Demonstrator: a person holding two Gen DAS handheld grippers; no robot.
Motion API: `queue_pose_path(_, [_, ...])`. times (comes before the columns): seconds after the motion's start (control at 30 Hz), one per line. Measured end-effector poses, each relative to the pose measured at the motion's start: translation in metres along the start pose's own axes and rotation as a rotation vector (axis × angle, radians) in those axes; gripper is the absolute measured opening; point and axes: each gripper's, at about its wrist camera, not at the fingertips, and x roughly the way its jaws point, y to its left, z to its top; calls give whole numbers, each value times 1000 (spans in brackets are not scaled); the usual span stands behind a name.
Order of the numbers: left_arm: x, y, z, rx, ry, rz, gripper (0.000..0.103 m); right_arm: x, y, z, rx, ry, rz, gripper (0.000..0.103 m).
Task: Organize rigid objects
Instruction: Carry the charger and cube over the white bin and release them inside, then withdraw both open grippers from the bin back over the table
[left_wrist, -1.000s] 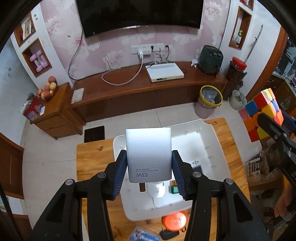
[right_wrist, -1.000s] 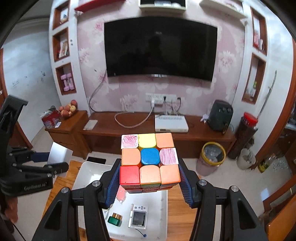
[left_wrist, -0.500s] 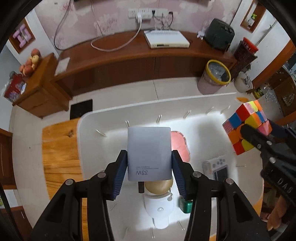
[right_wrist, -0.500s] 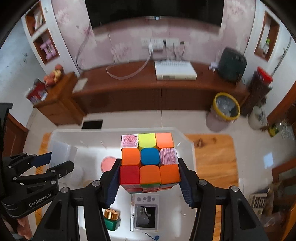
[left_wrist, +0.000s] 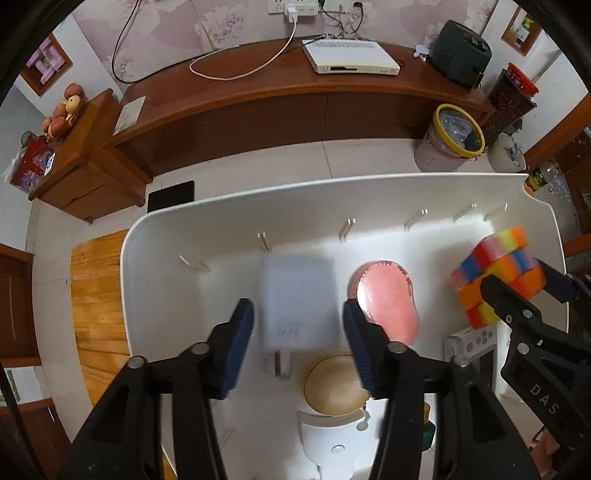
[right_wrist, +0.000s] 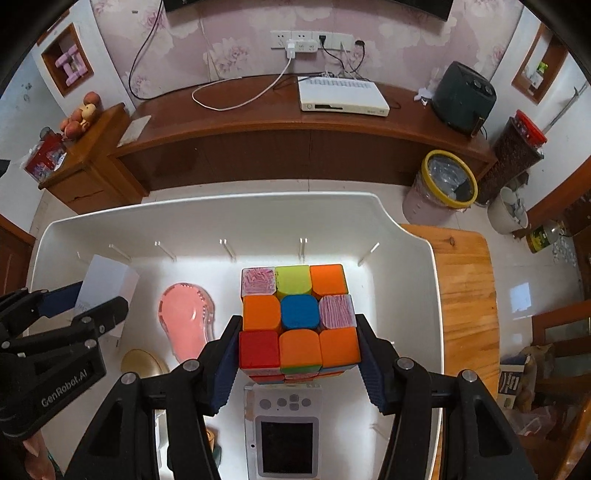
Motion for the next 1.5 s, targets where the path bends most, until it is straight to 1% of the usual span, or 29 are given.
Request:
queue_pose_path(0.03, [-3, -1, 0, 5, -11, -2, 76, -3, -1, -1, 8, -10, 11, 60])
queue_pose_path(0.07, [-7, -1, -1, 9, -21, -5, 89, -7, -2, -1, 13, -20, 20, 63])
queue_pose_path(0.1, [-10, -1, -1, 13, -31, -7, 92, -11, -4, -1, 16, -31, 28, 69])
queue_pose_path(0.2, [-21, -1, -2, 22, -56, -2, 92, -23, -5, 1, 14, -71, 25, 70])
queue_pose_path(0.37, [-41, 1, -9, 23, -70, -13, 92, -47, -8, -2, 16, -118, 40, 70])
queue_pose_path(0.53, [-70, 0, -22, 44, -103, 5, 92, -80, -13, -12, 14, -166, 57, 70])
queue_pose_path(0.73, [-113, 2, -43, 37, -155, 1, 92, -123, -19, -29, 2, -224, 62, 70])
queue_pose_path(0.93, [-159, 0, -71, 30, -218, 18, 92, -173, -23, -55, -23, -297, 78, 70])
queue_pose_path(1.1, [-188, -1, -94, 20, -248, 24, 93, -210, -25, -77, -39, -351, 94, 70])
queue_pose_path(1.17, [-197, 0, -105, 13, -258, 32, 95, -225, -26, -87, -43, -372, 109, 70])
queue_pose_path(1.2, [-202, 1, -110, 9, -264, 34, 100, -231, -27, -91, -44, -380, 114, 70])
queue_pose_path(1.23, [-206, 1, -115, 6, -271, 35, 101, -236, -27, -96, -44, -387, 118, 70])
queue_pose_path(1.37, [-222, 4, -134, 0, -291, 40, 101, -259, -27, -120, -64, -420, 134, 70])
queue_pose_path(1.5, [-234, 6, -155, -13, -307, 38, 101, -272, -27, -142, -85, -435, 149, 70])
